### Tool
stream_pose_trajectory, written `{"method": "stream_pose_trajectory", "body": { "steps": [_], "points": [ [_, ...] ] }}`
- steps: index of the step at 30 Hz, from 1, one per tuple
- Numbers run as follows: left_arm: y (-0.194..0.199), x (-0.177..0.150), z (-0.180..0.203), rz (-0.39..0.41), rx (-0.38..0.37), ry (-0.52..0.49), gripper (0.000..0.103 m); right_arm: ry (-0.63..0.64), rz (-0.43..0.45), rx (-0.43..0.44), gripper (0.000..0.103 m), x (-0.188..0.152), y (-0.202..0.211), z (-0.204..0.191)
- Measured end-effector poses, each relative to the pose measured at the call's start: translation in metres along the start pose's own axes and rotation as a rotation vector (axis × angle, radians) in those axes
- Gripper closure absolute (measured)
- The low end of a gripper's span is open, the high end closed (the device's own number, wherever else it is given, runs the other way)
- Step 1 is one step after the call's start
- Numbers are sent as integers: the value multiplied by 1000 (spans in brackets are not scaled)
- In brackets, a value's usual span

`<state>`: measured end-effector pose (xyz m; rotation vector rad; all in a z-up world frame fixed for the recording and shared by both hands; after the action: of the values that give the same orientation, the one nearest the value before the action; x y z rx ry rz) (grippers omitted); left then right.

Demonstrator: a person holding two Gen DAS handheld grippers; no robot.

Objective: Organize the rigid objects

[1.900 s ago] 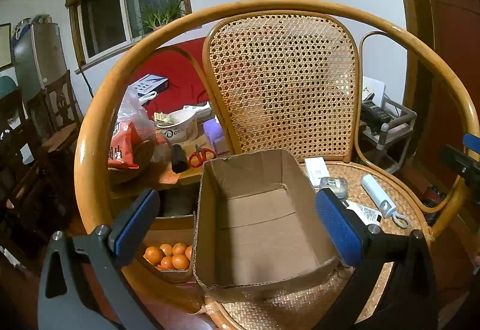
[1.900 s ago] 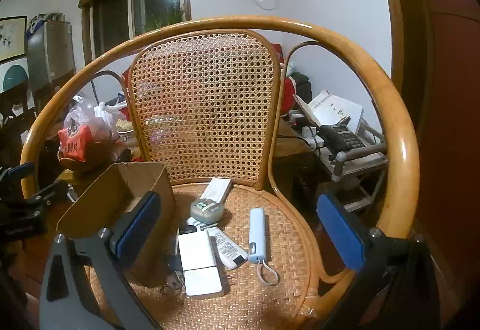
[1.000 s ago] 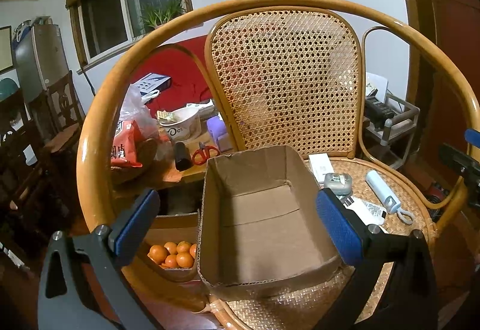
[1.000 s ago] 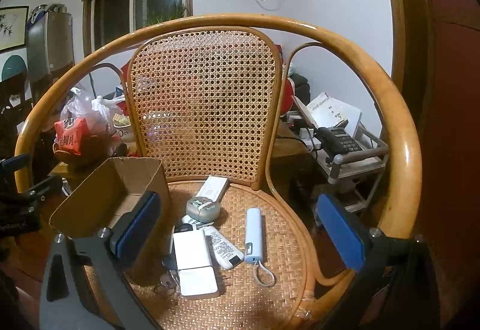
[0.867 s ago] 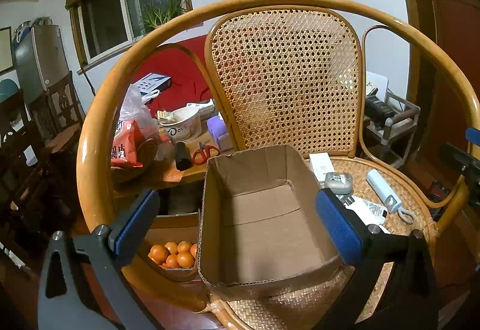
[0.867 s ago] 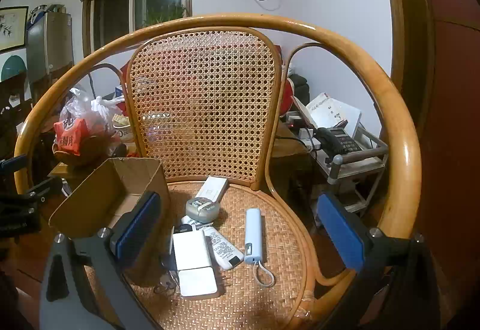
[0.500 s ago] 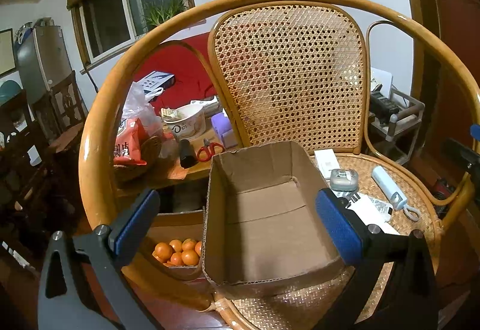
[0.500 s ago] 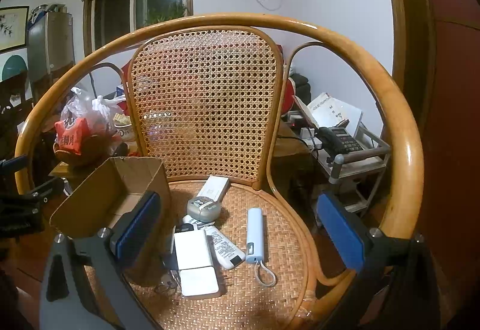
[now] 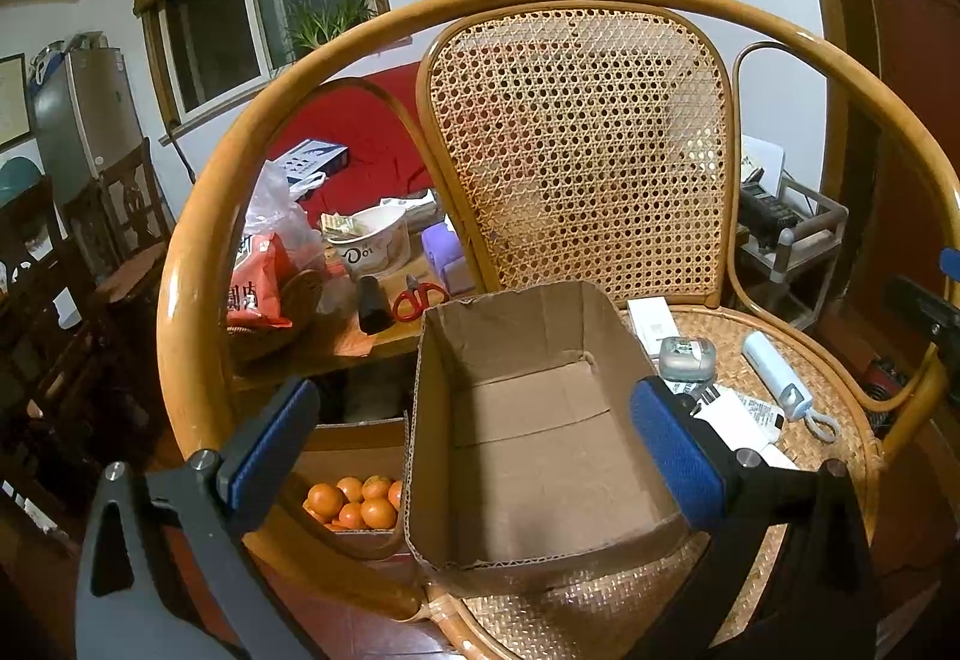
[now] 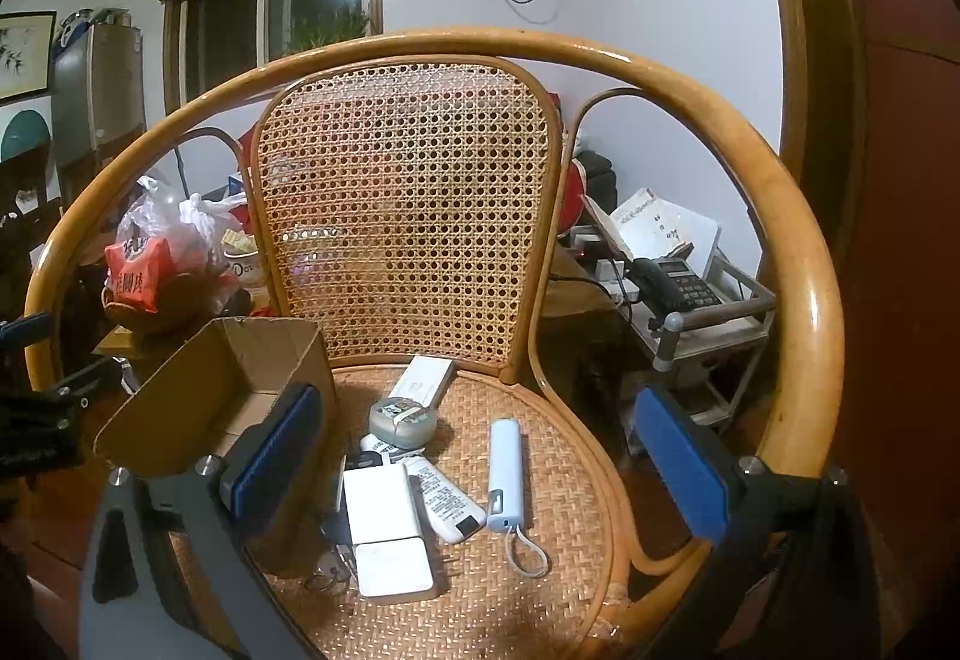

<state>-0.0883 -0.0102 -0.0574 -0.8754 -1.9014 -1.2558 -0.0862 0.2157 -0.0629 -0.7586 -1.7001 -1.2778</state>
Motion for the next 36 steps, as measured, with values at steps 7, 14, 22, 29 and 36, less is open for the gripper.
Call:
{"method": "stream_pose_trajectory", "body": {
  "steps": [7,14,22,29,36],
  "points": [
    [-2,-1,1,-9,-5,0,0,7,-9,7,0,0,-2,-2],
    [-6,-2,5,-34,-40,-4,0,11,-47,34,0,-5,-8,-6],
    [-24,7,3,-57,-46,9,0,16,-64,10,0,-4,-14,-4],
    [-50,15,-2,-92,-45,33,1,7,-84,3,0,-2,-25,1],
    [-88,16,-2,-180,-80,77,18,40,-133,-21,0,-2,-47,6]
  ]
}}
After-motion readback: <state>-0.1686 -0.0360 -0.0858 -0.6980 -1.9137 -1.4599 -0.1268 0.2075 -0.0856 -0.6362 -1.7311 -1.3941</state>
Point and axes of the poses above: each gripper's, at about its wrist camera, not at the fingertips, and y roughly against the way its jaws point, z to its right, x to its top, the point moved 10 cm from there along -y, roughly the way its jaws point, and after that the axes turned 12 degrees about x, right-handed, at the moved point
